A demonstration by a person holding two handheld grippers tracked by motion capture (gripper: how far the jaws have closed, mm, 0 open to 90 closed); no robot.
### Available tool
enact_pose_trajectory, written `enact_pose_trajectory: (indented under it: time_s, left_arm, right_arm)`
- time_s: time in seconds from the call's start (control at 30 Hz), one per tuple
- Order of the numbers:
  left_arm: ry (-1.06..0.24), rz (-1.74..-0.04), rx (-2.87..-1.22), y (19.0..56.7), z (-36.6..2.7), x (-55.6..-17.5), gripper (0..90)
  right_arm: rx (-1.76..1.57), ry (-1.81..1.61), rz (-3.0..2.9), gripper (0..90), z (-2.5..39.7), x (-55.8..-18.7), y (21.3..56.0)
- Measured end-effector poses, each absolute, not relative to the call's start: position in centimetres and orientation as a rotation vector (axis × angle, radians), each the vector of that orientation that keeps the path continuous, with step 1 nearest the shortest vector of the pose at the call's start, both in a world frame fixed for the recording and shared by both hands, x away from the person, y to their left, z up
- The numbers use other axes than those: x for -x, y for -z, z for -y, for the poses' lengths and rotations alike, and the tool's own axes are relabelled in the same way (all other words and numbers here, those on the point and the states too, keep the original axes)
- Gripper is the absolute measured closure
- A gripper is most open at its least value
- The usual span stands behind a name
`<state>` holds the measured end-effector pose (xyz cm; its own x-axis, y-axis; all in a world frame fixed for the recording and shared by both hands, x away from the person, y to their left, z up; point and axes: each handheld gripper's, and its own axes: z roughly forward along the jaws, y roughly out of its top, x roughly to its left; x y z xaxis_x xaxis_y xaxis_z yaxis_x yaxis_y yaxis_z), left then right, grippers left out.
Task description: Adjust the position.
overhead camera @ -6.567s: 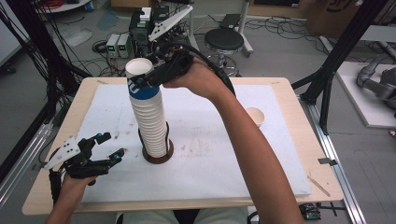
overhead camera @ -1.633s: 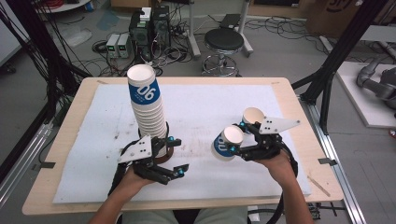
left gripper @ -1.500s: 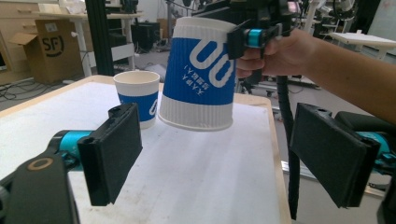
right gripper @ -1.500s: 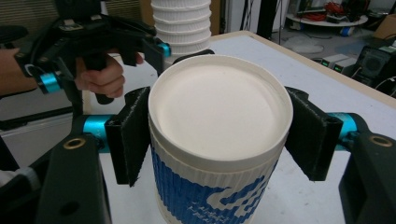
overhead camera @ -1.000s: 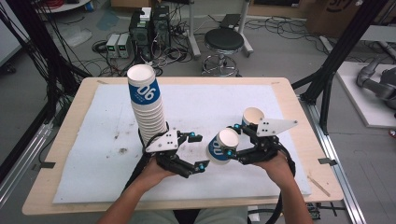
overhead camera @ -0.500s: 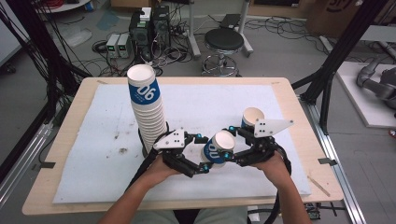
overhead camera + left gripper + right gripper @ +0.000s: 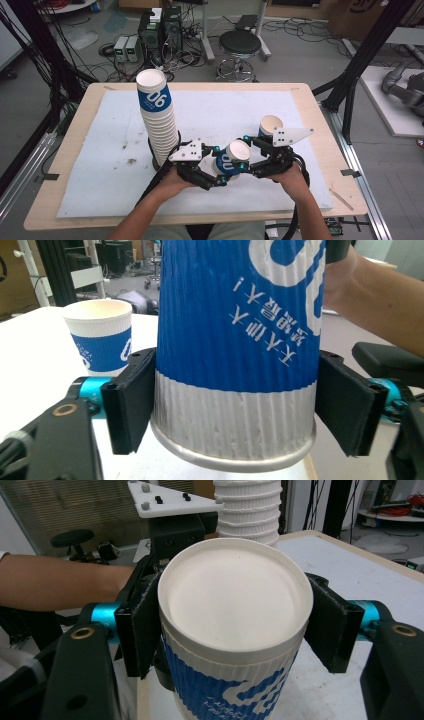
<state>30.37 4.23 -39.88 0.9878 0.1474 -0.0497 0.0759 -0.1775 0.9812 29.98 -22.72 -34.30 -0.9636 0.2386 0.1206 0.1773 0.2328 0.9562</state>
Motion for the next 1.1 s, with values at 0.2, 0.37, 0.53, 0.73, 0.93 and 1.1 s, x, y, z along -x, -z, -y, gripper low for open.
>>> enact_pose_trajectory:
  time_s: [0.2, 0.37, 0.53, 0.73, 0.93, 1.1]
  left_arm:
    - [-0.069, -0.163, -1.784, 39.6, -4.5, -30.2, 27.6]
    - [-0.075, -0.156, -1.829, 38.8, -4.8, -30.2, 28.4]
    - [-0.073, -0.162, -1.915, 37.8, -5.0, -30.3, 28.5]
    - [-0.085, -0.181, -2.01, 37.2, -5.1, -30.4, 28.4]
    - [-0.076, -0.165, -2.121, 37.0, -4.9, -30.5, 28.2]
    - [-0.071, -0.163, -2.138, 36.8, -4.9, -30.6, 28.1]
  right_arm:
    - [-0.421, -1.866, -2.445, 31.6, 22.6, -29.9, 34.3]
    - [-0.429, -1.876, -2.448, 28.8, 22.4, -29.9, 34.4]
    - [-0.411, -1.845, -2.443, 18.9, 22.2, -29.9, 33.6]
    - [-0.328, -1.58, -2.566, 18.9, 21.5, -30.4, 32.2]
    - [-0.204, -1.316, -2.72, 18.9, 20.0, -30.9, 31.3]
    - [-0.143, -1.163, -2.793, 22.4, 18.8, -31.2, 31.1]
